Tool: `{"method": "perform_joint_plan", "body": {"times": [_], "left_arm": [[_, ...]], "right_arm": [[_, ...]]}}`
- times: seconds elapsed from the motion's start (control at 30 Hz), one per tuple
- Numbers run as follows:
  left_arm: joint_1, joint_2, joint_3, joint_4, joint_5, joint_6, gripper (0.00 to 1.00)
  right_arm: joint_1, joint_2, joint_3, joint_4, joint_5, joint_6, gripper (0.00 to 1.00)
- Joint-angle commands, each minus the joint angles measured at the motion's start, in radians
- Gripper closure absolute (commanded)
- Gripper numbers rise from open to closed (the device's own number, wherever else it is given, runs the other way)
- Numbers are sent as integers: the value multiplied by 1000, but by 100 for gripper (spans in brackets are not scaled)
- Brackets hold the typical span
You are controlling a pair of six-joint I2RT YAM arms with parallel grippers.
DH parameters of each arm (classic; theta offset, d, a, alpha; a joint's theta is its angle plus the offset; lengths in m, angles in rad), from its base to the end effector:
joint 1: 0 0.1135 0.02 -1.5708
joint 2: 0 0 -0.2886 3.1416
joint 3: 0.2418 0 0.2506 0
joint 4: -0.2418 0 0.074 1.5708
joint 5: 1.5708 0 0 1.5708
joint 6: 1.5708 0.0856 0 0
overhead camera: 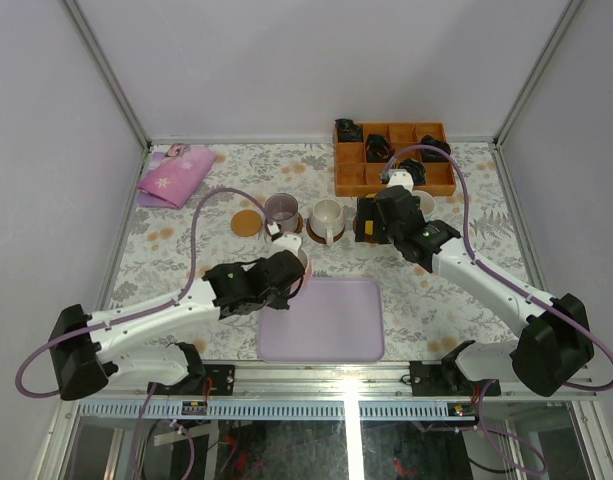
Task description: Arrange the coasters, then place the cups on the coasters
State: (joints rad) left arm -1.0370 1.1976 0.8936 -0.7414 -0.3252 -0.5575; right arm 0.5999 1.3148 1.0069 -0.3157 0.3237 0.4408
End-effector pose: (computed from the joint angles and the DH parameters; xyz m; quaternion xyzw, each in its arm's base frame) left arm 0.1470 -0.1950 0.2325 0.1855 0.9357 -0.0741 0.2909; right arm 0.2819 0.1598 0.2855 0.0035 0.8814 0.0994 0.4619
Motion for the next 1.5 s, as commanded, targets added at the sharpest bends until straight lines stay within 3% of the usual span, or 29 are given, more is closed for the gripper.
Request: {"method": "perform_joint_plan", "body": {"times": [0.0, 0.23, 0.33, 0.63, 0.93, 1.13, 1.47], "left_arm": [[-10, -54, 112, -18, -191, -55, 100], [-3, -15, 297, -184, -413, -113, 100], [56, 28, 360, -188, -442, -76, 100], [465, 37, 295, 75, -192, 77, 100], [705, 287, 400, 115, 28, 251, 100], [759, 403, 437, 165, 123, 327, 100], [769, 519, 470, 162, 197, 332, 100]], "right_arm": [[-6, -17, 2, 34, 19, -18, 0], [-6, -11, 27, 42, 33, -44, 0], [-6, -1, 60, 41, 37, -51, 0], [-10, 21, 175, 19, 94, -67, 0], [-18, 23, 254, -10, 140, -85, 0], [-20, 21, 261, -23, 147, -88, 0], [-20, 18, 236, -36, 135, -65, 0]]}}
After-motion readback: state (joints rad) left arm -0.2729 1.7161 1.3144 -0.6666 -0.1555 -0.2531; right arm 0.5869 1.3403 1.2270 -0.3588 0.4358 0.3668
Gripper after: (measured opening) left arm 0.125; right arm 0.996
